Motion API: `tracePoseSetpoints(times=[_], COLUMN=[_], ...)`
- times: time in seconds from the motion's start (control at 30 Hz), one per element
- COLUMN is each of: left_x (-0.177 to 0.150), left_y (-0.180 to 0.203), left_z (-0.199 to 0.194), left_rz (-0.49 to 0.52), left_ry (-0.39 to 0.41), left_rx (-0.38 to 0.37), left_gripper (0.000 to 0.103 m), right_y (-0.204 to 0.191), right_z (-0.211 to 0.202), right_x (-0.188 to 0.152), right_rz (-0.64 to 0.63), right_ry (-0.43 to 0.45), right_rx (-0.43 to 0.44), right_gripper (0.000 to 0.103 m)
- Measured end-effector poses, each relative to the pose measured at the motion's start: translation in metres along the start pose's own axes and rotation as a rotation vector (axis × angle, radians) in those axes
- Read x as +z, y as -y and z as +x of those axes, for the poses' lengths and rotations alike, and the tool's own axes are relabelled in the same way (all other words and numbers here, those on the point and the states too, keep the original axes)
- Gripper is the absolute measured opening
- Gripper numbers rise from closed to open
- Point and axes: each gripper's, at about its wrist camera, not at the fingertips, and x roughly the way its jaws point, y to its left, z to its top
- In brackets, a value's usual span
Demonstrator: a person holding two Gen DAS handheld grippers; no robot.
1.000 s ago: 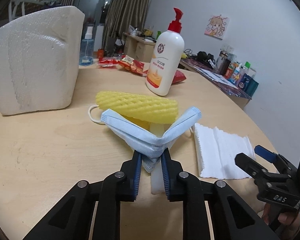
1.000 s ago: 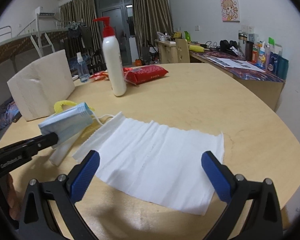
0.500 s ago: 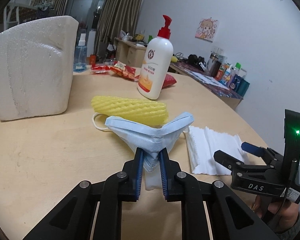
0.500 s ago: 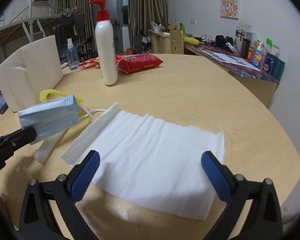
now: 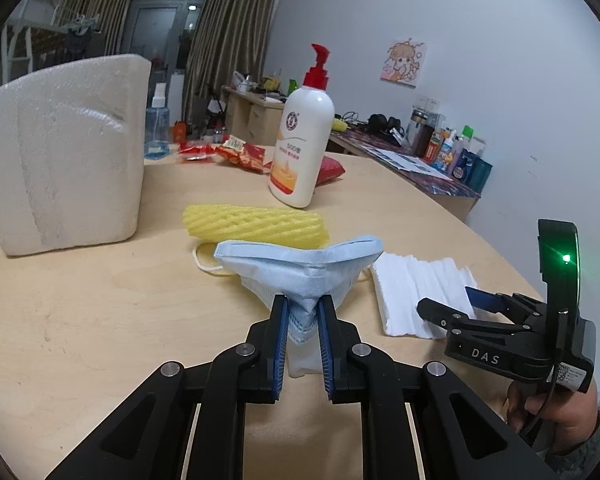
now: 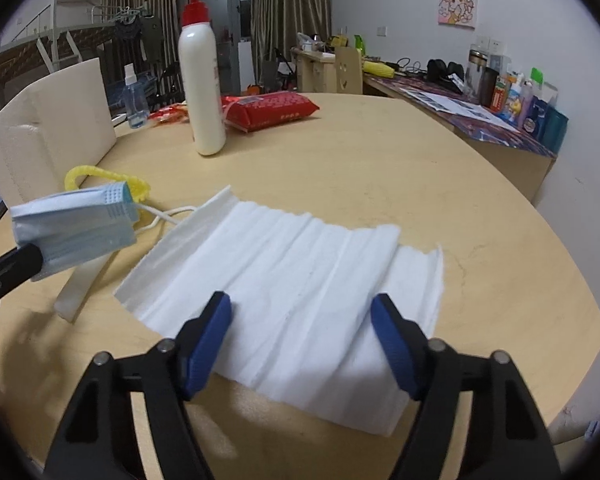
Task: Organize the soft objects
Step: 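Grasp the white tissue at its middle with the right tool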
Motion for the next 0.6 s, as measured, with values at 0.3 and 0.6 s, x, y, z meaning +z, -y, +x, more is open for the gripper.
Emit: tracePoseSetpoints(times=[0.3, 0.6], left_x=[0.002, 0.01], left_y=[0.007, 0.01], left_z=[-0.021, -0.053], left_rz=[0.046, 0.067], left_ry=[0.072, 0.138], left_rx=[0.002, -0.014], left_gripper=[0.016, 0.014], right_y=[0.002, 0.007], right_z=[-0.006, -0.032], right_x=[-0.003, -0.002], right_rz=[0.005, 0.04], right_ry=[0.026, 0.116], right_rx=[0.046, 0.103], right_gripper=[0.013, 0.011])
